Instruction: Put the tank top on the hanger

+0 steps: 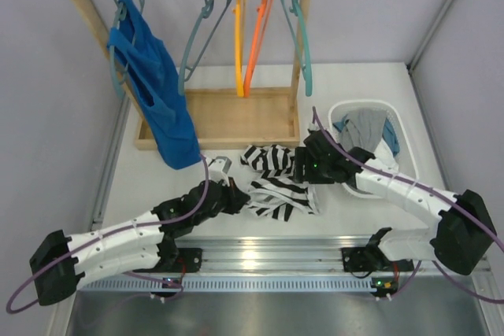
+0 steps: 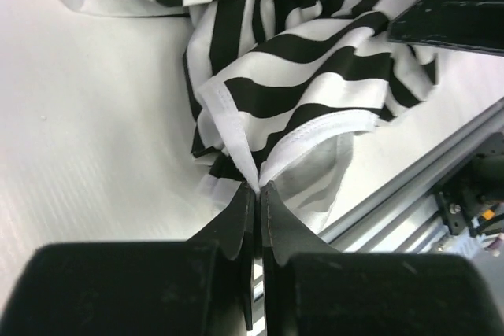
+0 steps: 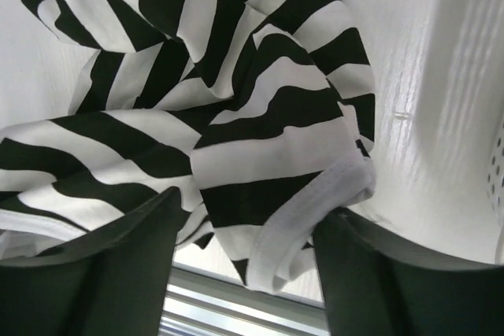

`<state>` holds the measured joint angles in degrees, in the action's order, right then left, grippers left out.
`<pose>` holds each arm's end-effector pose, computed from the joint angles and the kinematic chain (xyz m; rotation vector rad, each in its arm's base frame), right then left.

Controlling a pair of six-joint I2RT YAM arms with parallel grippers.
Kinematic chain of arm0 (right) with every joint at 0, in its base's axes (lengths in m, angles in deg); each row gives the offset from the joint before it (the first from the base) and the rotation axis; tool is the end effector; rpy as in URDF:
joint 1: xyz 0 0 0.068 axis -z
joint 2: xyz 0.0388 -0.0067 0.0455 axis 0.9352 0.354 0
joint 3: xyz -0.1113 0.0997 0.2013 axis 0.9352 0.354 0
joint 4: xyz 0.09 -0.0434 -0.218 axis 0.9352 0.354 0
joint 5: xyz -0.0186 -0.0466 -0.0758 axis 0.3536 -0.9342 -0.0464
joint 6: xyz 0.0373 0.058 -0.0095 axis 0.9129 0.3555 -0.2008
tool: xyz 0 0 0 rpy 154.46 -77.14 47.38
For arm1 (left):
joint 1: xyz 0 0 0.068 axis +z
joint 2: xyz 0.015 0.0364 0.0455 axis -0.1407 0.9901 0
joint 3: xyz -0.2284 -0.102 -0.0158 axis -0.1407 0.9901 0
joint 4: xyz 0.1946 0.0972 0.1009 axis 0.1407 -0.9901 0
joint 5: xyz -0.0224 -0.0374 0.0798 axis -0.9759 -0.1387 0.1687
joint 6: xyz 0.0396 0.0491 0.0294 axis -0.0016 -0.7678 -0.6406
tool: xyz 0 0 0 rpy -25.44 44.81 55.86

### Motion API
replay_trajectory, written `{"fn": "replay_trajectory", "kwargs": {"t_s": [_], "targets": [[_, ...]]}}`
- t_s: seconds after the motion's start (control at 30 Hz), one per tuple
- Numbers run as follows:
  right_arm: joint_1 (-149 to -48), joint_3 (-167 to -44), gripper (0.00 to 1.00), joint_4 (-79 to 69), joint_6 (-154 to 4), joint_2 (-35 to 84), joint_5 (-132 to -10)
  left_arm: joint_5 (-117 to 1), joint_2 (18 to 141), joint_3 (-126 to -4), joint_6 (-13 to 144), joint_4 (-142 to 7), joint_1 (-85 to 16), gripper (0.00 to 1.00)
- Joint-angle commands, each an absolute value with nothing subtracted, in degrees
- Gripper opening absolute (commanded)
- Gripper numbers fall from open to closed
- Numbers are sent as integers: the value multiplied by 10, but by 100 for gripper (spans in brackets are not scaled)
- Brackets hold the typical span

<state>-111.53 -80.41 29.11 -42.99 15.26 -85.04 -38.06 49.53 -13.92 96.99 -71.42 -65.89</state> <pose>0.1856 0.1598 0.2080 -0.0362 2.5982 0.3912 0.1129 -0.1582 0.1898 0.1443 2.1449 -0.8824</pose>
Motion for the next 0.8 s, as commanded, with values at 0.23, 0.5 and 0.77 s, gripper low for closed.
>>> {"fn": "replay_trajectory", "kwargs": {"t_s": [0.23, 0.5, 0.77], "targets": [[-1130, -783, 72, 298, -451, 51, -952, -345, 529, -159, 980, -713, -626, 0], [-1199, -782, 68, 333, -435, -11, -988, -437, 526, -195, 950, -756, -465, 0], [-1303, -778, 62, 322, -412, 20, -1006, -513, 561, -244, 908, -778, -418, 0]]}}
